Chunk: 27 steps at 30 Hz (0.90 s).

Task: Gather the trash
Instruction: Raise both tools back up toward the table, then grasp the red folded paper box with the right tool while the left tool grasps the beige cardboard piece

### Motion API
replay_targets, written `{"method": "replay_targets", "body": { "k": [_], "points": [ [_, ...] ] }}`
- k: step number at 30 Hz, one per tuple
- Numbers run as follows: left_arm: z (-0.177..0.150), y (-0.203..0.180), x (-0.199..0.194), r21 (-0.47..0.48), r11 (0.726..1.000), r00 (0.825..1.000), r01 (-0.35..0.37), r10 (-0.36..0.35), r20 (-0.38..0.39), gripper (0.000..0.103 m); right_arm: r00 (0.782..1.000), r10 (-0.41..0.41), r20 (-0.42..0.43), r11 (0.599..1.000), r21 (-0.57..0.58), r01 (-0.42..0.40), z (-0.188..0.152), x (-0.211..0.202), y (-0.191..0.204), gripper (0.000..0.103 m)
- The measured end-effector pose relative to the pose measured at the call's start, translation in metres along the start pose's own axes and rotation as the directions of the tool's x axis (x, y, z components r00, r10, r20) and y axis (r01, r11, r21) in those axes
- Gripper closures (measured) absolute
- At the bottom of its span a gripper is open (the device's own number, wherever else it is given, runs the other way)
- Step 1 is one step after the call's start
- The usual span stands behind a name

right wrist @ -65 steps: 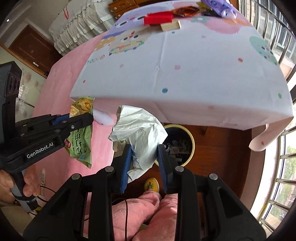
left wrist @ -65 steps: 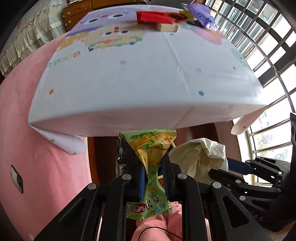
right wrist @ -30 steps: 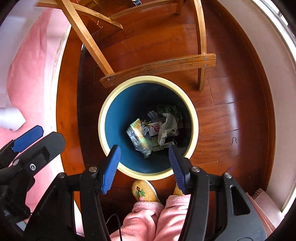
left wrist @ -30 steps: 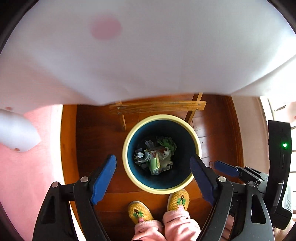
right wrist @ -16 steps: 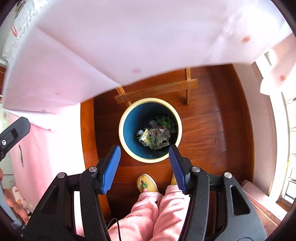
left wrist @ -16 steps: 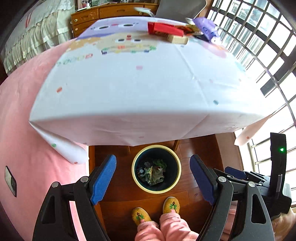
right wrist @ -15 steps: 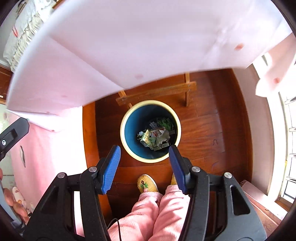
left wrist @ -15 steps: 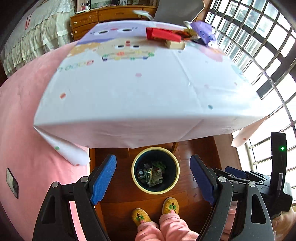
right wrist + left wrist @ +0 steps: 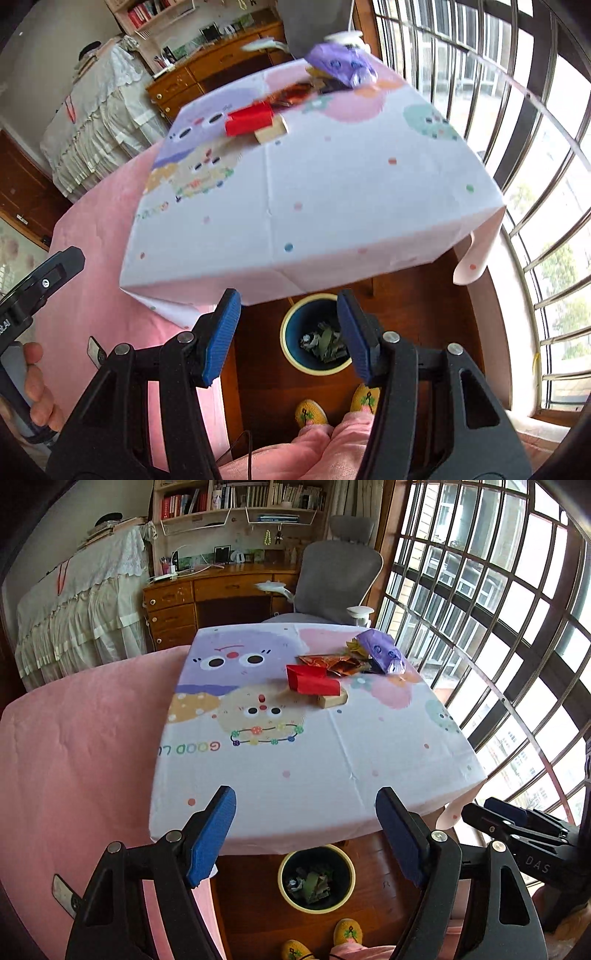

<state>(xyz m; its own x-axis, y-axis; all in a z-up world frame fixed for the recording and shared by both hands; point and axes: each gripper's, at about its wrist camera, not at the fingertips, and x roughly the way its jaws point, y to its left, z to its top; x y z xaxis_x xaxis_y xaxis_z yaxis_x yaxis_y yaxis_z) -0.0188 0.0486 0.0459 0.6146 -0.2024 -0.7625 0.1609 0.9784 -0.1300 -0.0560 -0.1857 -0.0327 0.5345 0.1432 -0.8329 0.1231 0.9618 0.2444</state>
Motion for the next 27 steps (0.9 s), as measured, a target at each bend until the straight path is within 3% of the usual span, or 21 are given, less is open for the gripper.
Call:
{"method": "replay_targets", "body": {
  "k": [6, 14, 19, 27],
  "points": [
    [0.04, 0.009, -0.01, -0.01, 1.0, 0.999, -0.019, 0.02, 0.043, 0.025, 0.993, 0.014, 0.114, 0.993, -0.118, 0.0, 0.038, -0.045, 0.036, 0.052],
    [0.073, 0.011, 0.038, -0.066, 0.998, 1.0, -0.024, 0.025, 0.014, 0.025, 0.984, 0.033, 0.178, 0.963, -0.271, 0.017, 0.096, -0.055, 0.064, 0.052],
    [0.101, 0.004, 0.094, -0.104, 0.991, 0.996, -0.085, 0.085, -0.007, 0.025, 0.987, 0.053, 0.151, 0.928, -0.372, 0.007, 0.144, -0.017, 0.061, 0.052],
    [0.146, 0.002, 0.21, -0.273, 0.932, 0.967, -0.237, 0.201, -0.154, 0.025, 0.992, 0.127, -0.027, 0.824, -0.554, -0.12, 0.242, 0.104, 0.048, 0.052]
  ]
}}
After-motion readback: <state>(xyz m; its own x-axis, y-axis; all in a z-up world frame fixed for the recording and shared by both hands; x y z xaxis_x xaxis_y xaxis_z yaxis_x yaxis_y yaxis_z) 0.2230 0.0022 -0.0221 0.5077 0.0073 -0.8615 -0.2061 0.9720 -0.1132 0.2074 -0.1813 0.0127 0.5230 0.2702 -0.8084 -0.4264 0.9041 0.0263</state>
